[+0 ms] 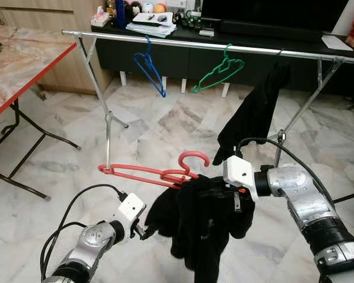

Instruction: Hang hanger

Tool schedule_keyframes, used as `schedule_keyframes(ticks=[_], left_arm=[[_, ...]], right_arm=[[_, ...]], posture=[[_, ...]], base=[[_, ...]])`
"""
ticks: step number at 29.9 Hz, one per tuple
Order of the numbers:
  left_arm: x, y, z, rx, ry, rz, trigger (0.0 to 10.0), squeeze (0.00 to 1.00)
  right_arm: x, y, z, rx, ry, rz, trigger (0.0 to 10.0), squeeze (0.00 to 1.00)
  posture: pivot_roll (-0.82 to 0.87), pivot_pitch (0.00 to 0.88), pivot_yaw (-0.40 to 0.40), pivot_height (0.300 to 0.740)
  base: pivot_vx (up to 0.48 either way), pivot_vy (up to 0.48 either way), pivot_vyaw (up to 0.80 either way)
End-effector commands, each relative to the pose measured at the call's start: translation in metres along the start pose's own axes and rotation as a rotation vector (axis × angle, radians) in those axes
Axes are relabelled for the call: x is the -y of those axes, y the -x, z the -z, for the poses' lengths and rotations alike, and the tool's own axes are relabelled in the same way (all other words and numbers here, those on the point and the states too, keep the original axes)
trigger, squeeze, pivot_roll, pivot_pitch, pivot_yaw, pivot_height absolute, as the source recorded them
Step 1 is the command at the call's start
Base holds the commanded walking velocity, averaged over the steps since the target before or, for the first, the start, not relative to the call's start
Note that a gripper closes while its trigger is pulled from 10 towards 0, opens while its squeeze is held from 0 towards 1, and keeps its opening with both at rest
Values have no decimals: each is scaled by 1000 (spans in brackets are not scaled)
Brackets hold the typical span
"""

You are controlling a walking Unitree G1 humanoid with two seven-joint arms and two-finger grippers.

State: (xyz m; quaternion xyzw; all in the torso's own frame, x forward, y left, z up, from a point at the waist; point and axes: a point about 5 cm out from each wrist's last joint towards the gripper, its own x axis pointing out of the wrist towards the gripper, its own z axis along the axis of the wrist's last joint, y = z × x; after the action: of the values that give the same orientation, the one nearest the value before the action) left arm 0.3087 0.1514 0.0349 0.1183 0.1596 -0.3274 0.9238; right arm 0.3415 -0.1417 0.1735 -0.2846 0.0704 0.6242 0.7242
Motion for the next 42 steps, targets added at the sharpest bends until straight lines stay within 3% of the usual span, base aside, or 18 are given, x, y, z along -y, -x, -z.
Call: schedule_keyframes(ticks=[1,16,17,18,19,42], left_arm=[[3,0,5,-17,24,12,10000,0],[-4,-1,2,-7,55,-54,10000,0],[-4,-1,2,-7,54,-54,4941,0],[-4,-1,2,-6,55,-55,2000,0],[-4,-1,2,-5,57,-53,0,0],[2,-2,4,-6,62,3,0,0]], right_arm=[[0,-1,-10,41,30,-11,0,0],[-4,1,-18,49,53,-41,0,0],[-4,1,-19,49,53,-41,0,0],[-4,1,-19,49,53,-41,0,0],[-4,1,-19,49,52,-41,0,0],[-3,2,-19,41,40,-23,0,0]], posture=[[-89,122,-45,740],[-95,108,-47,740],[-94,108,-47,740],[-94,110,-48,740],[-94,110,-48,740],[-92,124,-54,740]], base=[[0,0,0],[0,0,0],[0,0,0],[0,0,0],[0,0,0],[0,0,0]])
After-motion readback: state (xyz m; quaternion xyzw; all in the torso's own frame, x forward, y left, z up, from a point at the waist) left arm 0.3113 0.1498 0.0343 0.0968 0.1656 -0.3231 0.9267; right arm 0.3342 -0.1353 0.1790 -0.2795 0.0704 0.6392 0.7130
